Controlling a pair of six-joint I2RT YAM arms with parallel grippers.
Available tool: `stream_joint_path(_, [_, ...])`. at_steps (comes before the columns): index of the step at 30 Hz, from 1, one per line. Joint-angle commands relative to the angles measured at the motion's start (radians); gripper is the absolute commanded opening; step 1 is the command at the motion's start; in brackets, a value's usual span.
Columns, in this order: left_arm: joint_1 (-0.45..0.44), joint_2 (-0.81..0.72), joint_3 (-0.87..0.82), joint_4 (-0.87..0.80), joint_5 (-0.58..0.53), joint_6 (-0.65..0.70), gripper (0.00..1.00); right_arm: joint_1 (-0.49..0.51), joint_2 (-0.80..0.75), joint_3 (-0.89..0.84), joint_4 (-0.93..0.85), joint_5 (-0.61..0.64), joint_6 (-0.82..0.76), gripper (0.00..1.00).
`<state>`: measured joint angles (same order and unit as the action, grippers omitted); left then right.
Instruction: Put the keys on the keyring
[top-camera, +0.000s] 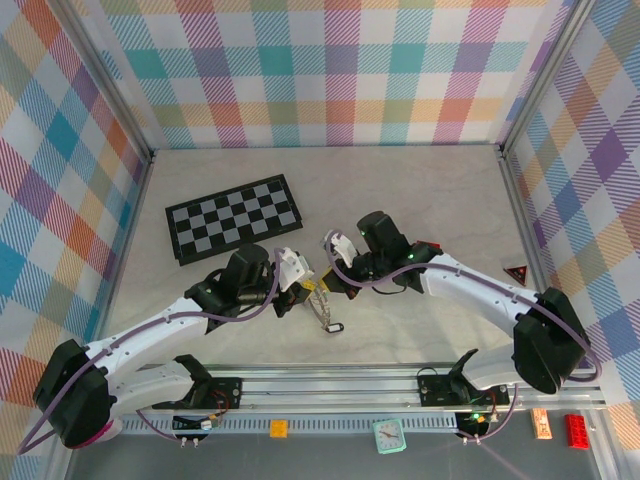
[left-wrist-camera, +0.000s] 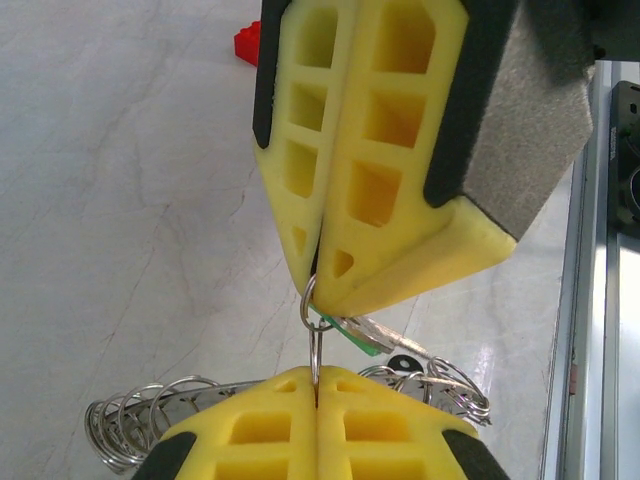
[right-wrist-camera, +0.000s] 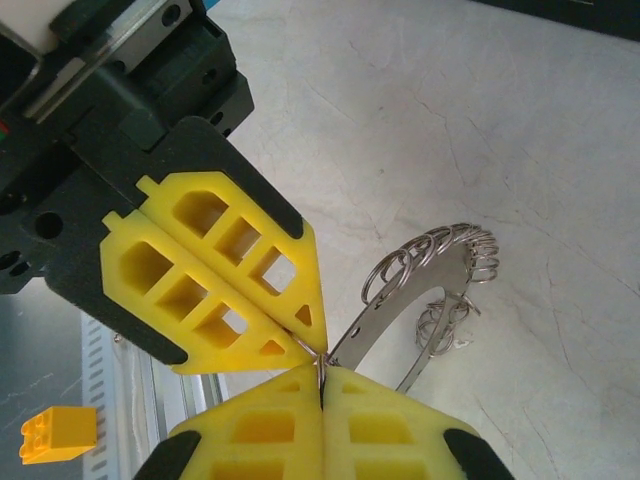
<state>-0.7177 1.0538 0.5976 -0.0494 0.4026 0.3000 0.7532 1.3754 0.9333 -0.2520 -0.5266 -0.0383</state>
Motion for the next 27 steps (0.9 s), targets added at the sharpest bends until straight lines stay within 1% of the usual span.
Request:
stream_joint_path(1, [-0.006,-0.012,0.016,0.038,0.027,0.002,0.00,0.006,0.016,0.030,-0.019,0.009,0.005,0.00])
stream_joint_path(5, [-0.006,-0.020,0.013,0.038,0.013,0.004,0.00,0.006,0.017,0.029,-0.032,0.012,0.009,0.00])
stream_joint_path(13, [-0.008,-0.039,0.000,0.050,0.014,0.010,0.00,0.005,0.020,0.033,-0.051,0.070,0.044,0.00])
stream_joint_path(14, [-0.008,-0.040,-0.002,0.054,0.015,0.010,0.00,0.006,0.022,0.034,-0.051,0.068,0.046,0.02])
stream_joint_path(15, [-0.008,-0.041,-0.005,0.058,0.015,0.010,0.00,0.005,0.025,0.035,-0.054,0.061,0.047,0.09])
stream_joint_path(16, [-0.008,-0.044,-0.007,0.064,0.016,0.010,0.00,0.006,0.027,0.038,-0.058,0.055,0.048,0.21])
stream_joint_path(17, [-0.007,-0.045,-0.010,0.070,0.016,0.010,0.00,0.006,0.024,0.038,-0.058,0.051,0.048,0.30])
stream_joint_path(19, [-0.008,-0.050,-0.017,0.083,0.016,0.008,0.00,0.002,0.010,0.028,-0.050,0.045,0.049,0.41])
stream_joint_path(21, [-0.007,-0.053,-0.027,0.105,0.016,0.010,0.00,-0.007,-0.021,0.005,-0.028,0.052,0.047,0.47])
stream_joint_path(24, [-0.008,-0.057,-0.051,0.167,0.017,0.014,0.00,-0.026,-0.078,-0.046,0.019,0.110,0.009,0.48])
stream_joint_path(26, [-0.007,-0.058,-0.071,0.227,0.025,0.019,0.00,-0.028,-0.117,-0.094,0.075,0.152,-0.049,0.48])
stream_joint_path(27, [-0.009,-0.058,-0.085,0.267,0.037,0.023,0.00,-0.028,-0.142,-0.127,0.119,0.154,-0.114,0.49])
